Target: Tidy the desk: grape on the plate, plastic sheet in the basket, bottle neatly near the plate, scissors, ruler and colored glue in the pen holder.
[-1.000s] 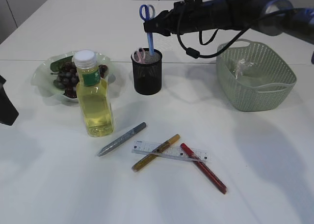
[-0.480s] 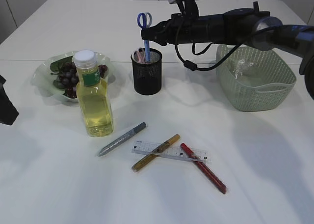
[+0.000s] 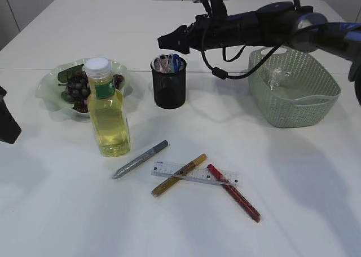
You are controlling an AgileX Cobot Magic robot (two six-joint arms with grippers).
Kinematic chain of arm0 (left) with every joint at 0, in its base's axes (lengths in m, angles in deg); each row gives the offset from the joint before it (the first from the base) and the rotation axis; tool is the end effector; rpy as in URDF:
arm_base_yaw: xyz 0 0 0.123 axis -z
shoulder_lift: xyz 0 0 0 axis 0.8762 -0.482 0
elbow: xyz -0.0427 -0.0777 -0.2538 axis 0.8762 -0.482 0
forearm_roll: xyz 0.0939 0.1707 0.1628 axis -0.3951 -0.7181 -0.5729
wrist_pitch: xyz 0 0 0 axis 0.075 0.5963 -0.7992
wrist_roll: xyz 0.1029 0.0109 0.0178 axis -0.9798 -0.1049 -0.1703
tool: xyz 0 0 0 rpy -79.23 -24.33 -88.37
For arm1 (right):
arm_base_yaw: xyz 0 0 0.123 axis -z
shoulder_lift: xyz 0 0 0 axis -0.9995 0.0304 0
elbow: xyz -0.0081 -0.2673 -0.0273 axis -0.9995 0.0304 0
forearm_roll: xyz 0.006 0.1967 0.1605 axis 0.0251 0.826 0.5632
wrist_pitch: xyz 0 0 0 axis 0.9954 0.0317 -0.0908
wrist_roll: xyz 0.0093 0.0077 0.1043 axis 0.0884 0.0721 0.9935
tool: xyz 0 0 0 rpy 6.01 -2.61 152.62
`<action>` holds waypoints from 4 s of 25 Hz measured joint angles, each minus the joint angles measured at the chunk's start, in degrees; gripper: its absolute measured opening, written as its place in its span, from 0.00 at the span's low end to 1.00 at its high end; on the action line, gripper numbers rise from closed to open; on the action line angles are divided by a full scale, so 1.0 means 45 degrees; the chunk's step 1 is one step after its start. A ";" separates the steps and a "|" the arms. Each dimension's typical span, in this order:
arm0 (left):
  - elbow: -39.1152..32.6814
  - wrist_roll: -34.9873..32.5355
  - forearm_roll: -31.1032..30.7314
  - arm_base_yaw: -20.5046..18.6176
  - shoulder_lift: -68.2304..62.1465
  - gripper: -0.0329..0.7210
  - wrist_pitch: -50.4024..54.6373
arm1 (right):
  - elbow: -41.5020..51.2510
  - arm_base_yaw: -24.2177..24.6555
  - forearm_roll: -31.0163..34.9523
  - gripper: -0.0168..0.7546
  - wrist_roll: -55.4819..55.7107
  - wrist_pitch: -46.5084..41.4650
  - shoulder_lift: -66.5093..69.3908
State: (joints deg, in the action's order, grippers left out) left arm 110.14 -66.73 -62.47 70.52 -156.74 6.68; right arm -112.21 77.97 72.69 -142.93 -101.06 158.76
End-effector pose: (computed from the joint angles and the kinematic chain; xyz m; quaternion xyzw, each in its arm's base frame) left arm 0.2550 -0.0660 0.2634 0.0905 0.9792 -0.1244 0.1324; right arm 0.5316 0.1761 0.1834 -0.3447 0.7219 0.3507 0.4869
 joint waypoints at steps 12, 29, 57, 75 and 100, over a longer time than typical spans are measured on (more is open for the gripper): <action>0.0000 0.0000 0.0000 0.0000 0.0000 0.50 0.0000 | 0.0185 -0.0142 -1.1608 0.54 1.2570 -0.2688 -0.3946; 0.0000 0.0000 0.0000 0.0000 0.0000 0.41 0.0000 | 0.6922 -0.2889 -1.6424 0.53 1.2002 -0.3217 -0.7844; 0.0000 0.0000 0.0424 0.0000 0.0000 0.38 -0.0079 | 0.7226 -0.4528 -1.5930 0.67 0.8036 -0.3544 -0.5260; 0.0000 0.0000 0.0424 0.0000 0.0000 0.37 -0.0079 | 0.7929 -0.4528 -1.5882 0.67 0.7995 -0.2554 -0.4844; 0.0000 0.0000 0.0424 0.0000 0.0000 0.36 -0.0079 | 0.7929 -0.4528 -1.5558 0.67 0.7995 -0.2471 -0.4066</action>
State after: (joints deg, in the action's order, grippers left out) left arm 110.14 -66.73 -60.56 70.52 -156.74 6.33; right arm -76.53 57.59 2.68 -106.96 -112.17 140.46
